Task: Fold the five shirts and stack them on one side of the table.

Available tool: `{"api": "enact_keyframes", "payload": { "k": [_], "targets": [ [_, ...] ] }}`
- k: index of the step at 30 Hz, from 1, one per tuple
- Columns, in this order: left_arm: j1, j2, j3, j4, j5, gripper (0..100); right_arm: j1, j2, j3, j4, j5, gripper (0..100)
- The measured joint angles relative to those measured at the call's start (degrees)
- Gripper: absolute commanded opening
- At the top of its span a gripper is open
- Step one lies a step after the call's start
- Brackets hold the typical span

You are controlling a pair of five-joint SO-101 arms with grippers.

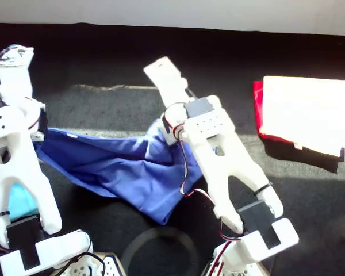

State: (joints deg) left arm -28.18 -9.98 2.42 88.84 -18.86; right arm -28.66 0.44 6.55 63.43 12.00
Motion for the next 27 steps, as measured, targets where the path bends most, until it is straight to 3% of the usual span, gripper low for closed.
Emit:
{"api": "enact_keyframes", "payload": {
  "k": [7,12,17,27],
  "targets": [
    [1.14,0.0,2.11,-5.98,0.0,1,1.32,-0.26,-14.42,0.62,0.0,0.8],
    [1.14,0.0,-4.04,-4.13,0.0,1,2.99,3.96,-24.62,2.29,0.0,5.4],
    [1.23,0.0,-4.57,-2.11,0.0,1,2.81,12.22,-26.29,7.03,0.0,17.0],
    [-3.78,0.0,-0.97,-2.11,-6.33,1,2.9,15.38,-28.84,7.21,0.0,17.3]
  ]
}}
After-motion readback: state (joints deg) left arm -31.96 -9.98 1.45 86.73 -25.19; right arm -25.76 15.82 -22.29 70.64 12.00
